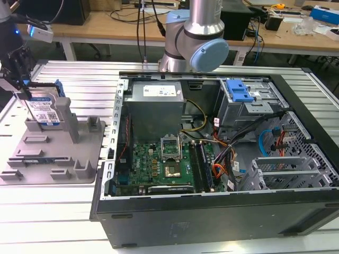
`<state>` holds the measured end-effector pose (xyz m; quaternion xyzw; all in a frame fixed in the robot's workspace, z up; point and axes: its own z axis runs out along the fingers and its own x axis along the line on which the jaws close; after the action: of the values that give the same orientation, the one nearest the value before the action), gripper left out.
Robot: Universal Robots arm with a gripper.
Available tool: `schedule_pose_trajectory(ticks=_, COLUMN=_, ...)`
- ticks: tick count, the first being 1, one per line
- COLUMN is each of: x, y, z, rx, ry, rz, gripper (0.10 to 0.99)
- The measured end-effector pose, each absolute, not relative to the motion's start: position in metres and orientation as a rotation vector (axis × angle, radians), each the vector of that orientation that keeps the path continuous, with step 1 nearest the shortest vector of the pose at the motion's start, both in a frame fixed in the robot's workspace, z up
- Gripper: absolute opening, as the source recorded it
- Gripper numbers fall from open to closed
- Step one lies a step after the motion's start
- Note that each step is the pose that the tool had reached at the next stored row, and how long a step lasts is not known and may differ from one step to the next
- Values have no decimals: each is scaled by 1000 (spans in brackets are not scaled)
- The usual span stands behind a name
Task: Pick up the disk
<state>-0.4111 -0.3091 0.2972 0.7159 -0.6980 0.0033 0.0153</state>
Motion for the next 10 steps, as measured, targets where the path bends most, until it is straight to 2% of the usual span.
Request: schedule_pose_trajectory(ticks=10, x=-411, y=-311, z=297, rx=2232, ry=-2176, rz=2, gripper=369)
